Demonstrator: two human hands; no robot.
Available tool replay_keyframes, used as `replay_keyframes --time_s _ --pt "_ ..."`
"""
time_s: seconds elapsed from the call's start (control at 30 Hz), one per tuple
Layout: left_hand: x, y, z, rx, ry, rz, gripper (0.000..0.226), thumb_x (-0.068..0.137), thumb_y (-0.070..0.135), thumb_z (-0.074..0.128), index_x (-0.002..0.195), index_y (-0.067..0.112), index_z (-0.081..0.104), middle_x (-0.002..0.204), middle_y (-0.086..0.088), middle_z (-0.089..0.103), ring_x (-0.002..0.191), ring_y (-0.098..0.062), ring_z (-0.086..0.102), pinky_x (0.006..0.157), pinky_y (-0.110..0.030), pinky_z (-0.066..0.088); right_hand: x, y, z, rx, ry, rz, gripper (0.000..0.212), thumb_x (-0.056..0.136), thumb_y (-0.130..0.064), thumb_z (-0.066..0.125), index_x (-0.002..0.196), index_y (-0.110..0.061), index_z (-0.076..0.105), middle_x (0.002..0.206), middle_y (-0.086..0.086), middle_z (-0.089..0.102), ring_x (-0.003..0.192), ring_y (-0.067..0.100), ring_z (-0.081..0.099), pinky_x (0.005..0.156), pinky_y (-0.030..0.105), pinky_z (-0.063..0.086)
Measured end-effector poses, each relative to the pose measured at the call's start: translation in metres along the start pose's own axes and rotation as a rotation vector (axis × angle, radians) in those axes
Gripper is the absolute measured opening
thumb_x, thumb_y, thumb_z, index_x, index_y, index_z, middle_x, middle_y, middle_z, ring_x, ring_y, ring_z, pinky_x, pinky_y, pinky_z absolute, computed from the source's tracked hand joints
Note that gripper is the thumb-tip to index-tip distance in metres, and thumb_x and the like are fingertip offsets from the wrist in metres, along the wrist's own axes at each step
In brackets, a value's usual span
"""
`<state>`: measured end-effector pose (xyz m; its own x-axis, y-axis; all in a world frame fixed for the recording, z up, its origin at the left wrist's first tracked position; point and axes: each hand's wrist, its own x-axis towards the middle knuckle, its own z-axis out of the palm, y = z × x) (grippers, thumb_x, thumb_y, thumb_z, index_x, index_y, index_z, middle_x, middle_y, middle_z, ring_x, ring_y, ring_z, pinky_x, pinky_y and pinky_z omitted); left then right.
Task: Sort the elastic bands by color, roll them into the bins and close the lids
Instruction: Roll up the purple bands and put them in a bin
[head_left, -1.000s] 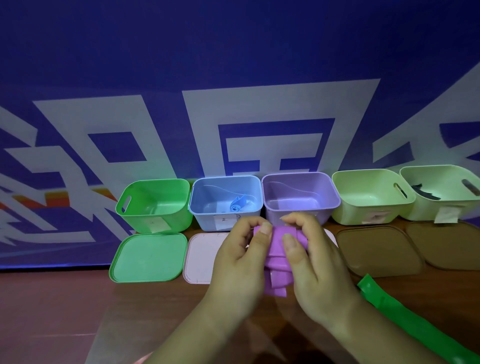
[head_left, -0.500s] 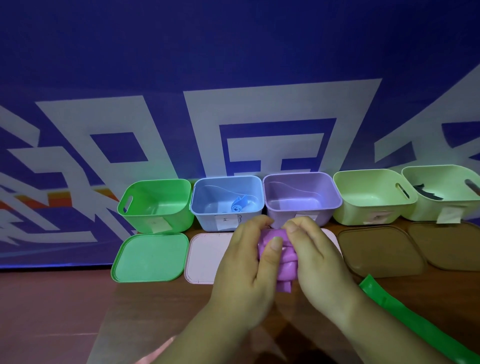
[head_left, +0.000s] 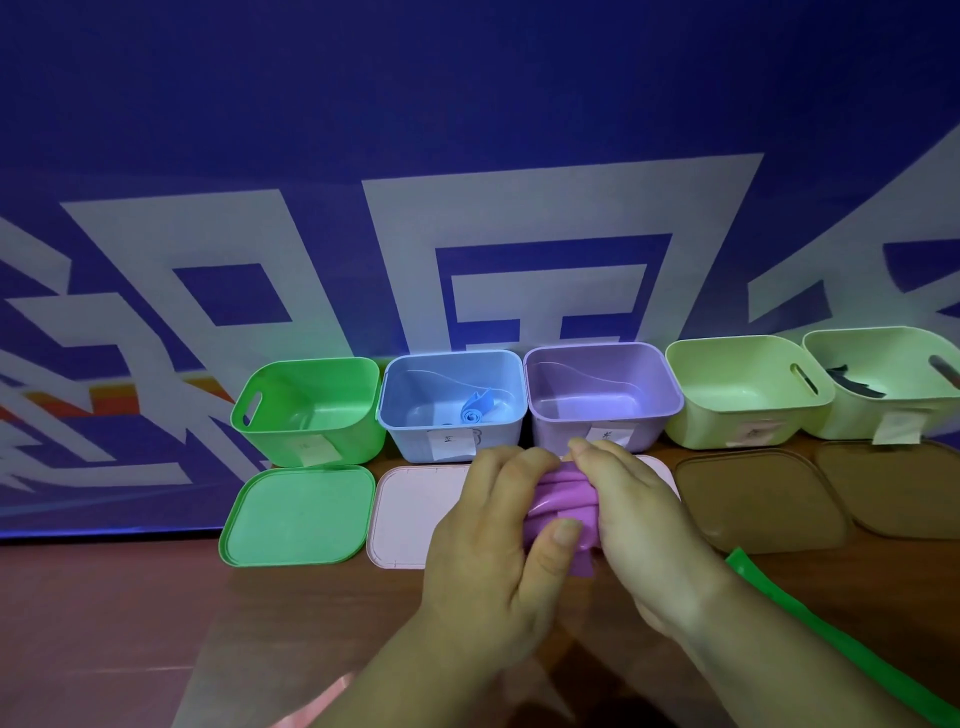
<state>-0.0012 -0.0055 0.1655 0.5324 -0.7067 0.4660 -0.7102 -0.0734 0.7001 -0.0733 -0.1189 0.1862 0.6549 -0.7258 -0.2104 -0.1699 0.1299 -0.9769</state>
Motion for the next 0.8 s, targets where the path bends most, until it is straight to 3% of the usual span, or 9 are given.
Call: replay_keyframes --time_s 0.17,0.27,0.33,0.4,0.5,0.67,0.8 --pt "0.001 0.001 0.001 0.027 0.006 -0.015 0.049 0.096 0.063 0.031 0.125 0.027 0.050 0.114 0.006 0.053 0.098 -0.009 0.055 0.077 -0.032 0.047 0.004 0.001 -0.002 -0.033 -0.019 0.002 0.026 0.097 -0.037 0.051 0.084 -0.023 0.069 0.081 -0.009 0.072 0.088 0.012 0.066 0.092 0.039 0.051" --pt "0.003 0.000 0.005 0.020 0.042 -0.079 0.041 0.098 0.057 0.032 0.119 0.028 0.053 0.107 0.010 0.055 0.094 -0.006 0.054 0.077 -0.027 0.044 0.001 -0.004 -0.003 -0.117 -0.041 -0.051 0.031 0.103 -0.037 0.042 0.093 -0.021 0.067 0.082 -0.019 0.068 0.084 -0.005 0.061 0.079 0.015 0.045" --pt "0.004 -0.002 0.006 0.007 0.053 -0.129 0.033 0.097 0.052 0.036 0.115 0.031 0.053 0.104 0.011 0.056 0.094 -0.003 0.053 0.079 -0.020 0.042 -0.001 -0.004 -0.004 -0.335 -0.091 -0.198 0.044 0.098 -0.047 0.029 0.106 -0.019 0.062 0.095 -0.011 0.063 0.094 0.008 0.057 0.087 0.025 0.043" --pt "0.005 -0.003 0.006 -0.036 0.066 -0.199 0.025 0.096 0.050 0.037 0.110 0.036 0.051 0.100 0.013 0.058 0.094 -0.002 0.054 0.079 -0.016 0.041 -0.004 0.000 -0.004 -0.412 -0.078 -0.315 0.044 0.090 -0.052 0.025 0.098 -0.022 0.057 0.088 -0.007 0.060 0.088 0.014 0.057 0.083 0.035 0.045" --pt "0.007 0.002 0.006 -0.127 0.063 -0.274 0.025 0.095 0.052 0.036 0.103 0.035 0.053 0.093 0.015 0.060 0.089 -0.008 0.058 0.076 -0.024 0.046 -0.006 0.007 -0.005 -0.384 0.006 -0.477 0.037 0.093 -0.053 0.030 0.097 -0.026 0.055 0.087 -0.011 0.062 0.085 0.011 0.059 0.075 0.025 0.046" --pt "0.014 0.009 0.005 -0.322 0.077 -0.365 0.027 0.096 0.050 0.038 0.092 0.028 0.052 0.073 0.011 0.059 0.064 -0.007 0.054 0.061 -0.026 0.045 -0.007 0.019 -0.005 -0.438 0.035 -0.641 0.032 0.098 -0.040 0.036 0.112 -0.021 0.057 0.104 -0.011 0.062 0.097 0.008 0.059 0.082 0.016 0.044" --pt "0.015 0.013 0.004 -0.348 0.024 -0.385 0.030 0.095 0.053 0.036 0.096 0.027 0.051 0.075 0.010 0.059 0.067 -0.010 0.055 0.065 -0.033 0.048 -0.003 0.020 -0.006 -0.507 0.125 -0.696 0.027 0.098 -0.036 0.040 0.106 -0.020 0.059 0.095 -0.011 0.063 0.087 -0.001 0.056 0.075 0.006 0.040"
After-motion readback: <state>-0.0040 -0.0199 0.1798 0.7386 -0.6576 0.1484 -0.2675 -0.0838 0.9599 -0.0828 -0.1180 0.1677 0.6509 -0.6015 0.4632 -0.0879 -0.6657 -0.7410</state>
